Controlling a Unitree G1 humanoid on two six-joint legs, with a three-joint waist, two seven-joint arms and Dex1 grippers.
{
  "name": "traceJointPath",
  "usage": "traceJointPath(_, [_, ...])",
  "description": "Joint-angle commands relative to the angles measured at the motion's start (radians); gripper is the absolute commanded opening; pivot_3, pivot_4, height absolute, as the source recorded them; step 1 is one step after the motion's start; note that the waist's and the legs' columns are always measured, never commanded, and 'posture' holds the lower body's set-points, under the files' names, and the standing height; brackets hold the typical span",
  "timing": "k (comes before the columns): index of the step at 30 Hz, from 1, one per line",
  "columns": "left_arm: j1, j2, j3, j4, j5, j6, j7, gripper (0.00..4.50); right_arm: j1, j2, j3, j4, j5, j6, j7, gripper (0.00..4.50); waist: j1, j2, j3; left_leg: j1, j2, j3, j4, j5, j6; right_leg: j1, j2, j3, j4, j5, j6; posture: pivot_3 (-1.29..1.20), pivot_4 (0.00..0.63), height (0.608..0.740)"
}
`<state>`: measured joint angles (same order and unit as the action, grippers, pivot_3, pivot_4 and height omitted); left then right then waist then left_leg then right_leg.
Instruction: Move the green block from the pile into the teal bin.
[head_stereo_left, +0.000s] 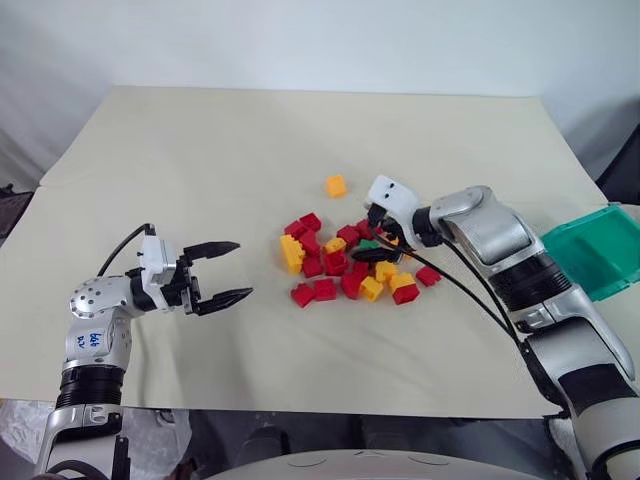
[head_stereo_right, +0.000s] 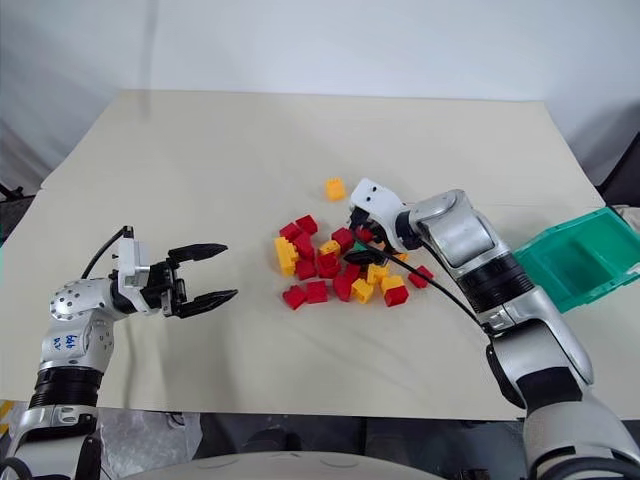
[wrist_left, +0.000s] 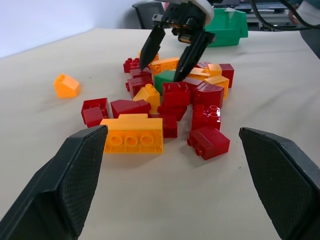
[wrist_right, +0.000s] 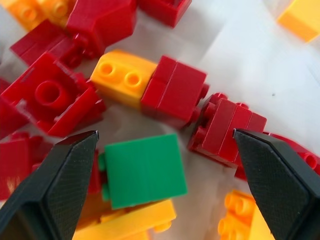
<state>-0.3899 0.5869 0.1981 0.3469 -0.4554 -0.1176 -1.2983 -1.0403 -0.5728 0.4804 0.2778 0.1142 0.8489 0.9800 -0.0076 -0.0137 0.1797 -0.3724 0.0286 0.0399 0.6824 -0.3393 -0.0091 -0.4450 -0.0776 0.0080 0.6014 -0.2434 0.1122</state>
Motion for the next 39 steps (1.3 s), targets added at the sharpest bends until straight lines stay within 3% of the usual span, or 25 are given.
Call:
traceJointPath(1, [-0.013, -0.002, 0.012, -0.025, -0.019, -0.008, 0.01, 4.5, 0.017, -0.008, 0.055, -0.026, -0.019, 0.089, 0.052, 4.48, 0.0, 0.0, 0.0, 0.0, 0.0, 0.0, 0.0, 0.0, 0.0, 0.0, 0.0, 0.0, 0.0, 0.0, 0.0, 0.0, 0.15, 0.74])
traceJointPath(11, [-0.022, -0.014, 0.001, -0.019, -0.015, -0.006, 0.012, 4.5, 0.011, -0.009, 0.099, -0.093, -0.054, 0.186, 0.098, 4.48, 0.0, -0.002, -0.002, 0.002, 0.0, 0.0, 0.0, 0.001, -0.002, 0.001, 0.0, 0.0, 0.003, 0.0, 0.0, 0.0, 0.15, 0.74])
traceJointPath(18, [-0.035, -0.018, -0.005, -0.011, -0.014, -0.004, 0.014, 4.5, -0.001, 0.036, 0.108, -0.033, -0.066, 0.184, 0.075, 4.48, 0.004, -0.002, -0.002, 0.001, -0.001, 0.0, 0.0, 0.001, -0.002, 0.001, -0.001, 0.0, 0.002, 0.0, 0.0, 0.0, 0.15, 0.74])
traceJointPath(23, [-0.044, -0.019, -0.009, -0.007, -0.014, -0.003, 0.014, 4.5, -0.015, 0.063, 0.09, 0.005, -0.076, 0.184, 0.043, 3.43, 0.0, -0.003, -0.002, 0.002, -0.001, 0.0, 0.0, 0.001, -0.002, 0.001, -0.001, 0.0, 0.003, 0.0, 0.0, 0.0, 0.15, 0.74])
traceJointPath(35, [-0.093, -0.05, -0.042, -0.018, -0.013, 0.014, 0.01, 4.5, 0.039, -0.009, -0.123, -0.177, -0.001, 0.223, -0.02, 3.44, 0.002, -0.002, -0.001, -0.001, -0.001, -0.001, 0.0, 0.001, -0.002, 0.0, -0.001, -0.001, 0.001, 0.0, -0.001, 0.0, 0.15, 0.74])
traceJointPath(39, [-0.121, -0.062, -0.053, 0.016, -0.005, 0.006, 0.002, 4.5, 0.094, -0.053, -0.09, -0.209, -0.018, 0.066, 0.029, 3.44, 0.002, -0.002, -0.001, -0.001, -0.001, 0.0, 0.0, 0.001, -0.001, 0.0, 0.0, -0.001, 0.0, 0.0, -0.001, 0.0, 0.15, 0.74])
